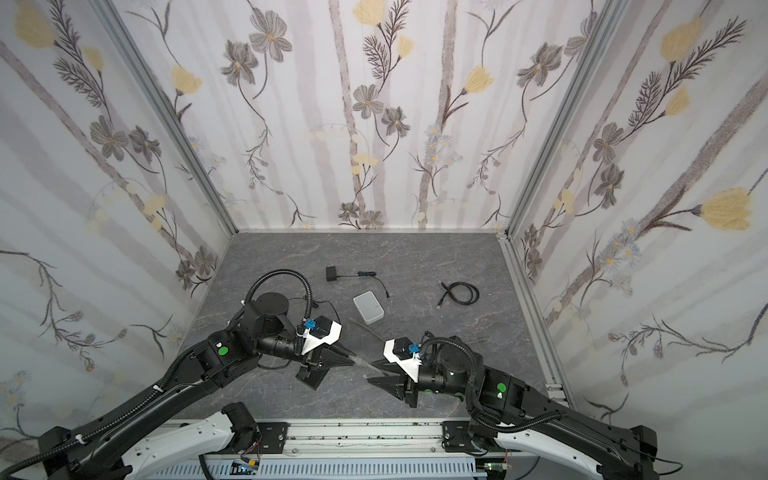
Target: Insert the plug into the switch port
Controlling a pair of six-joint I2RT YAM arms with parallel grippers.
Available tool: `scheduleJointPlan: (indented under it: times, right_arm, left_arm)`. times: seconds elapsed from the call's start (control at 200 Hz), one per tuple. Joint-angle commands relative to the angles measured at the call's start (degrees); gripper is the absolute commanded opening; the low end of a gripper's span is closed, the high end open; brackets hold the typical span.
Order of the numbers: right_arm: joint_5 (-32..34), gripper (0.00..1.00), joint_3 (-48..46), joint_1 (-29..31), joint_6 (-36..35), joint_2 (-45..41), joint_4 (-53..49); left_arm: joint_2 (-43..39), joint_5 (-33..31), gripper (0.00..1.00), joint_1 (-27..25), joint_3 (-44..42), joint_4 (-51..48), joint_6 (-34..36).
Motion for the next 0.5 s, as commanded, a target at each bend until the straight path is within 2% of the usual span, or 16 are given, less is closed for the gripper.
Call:
scheduleJointPlan:
  times: [0.0,0.495]
  right_arm:
    - [-1.32,0.36,0.28,0.05,0.35,0.26,3.72]
    - [-2.44,0.32,2.70,-0.02,-0.57,5.23,7.41]
  left_arm:
    - [-0.15,1.18,0.12,-0.03,-0.15,2.84,-0.58]
    - [0.73,2.23,0.12,-0.11,-0.87,4.85,-1.47]
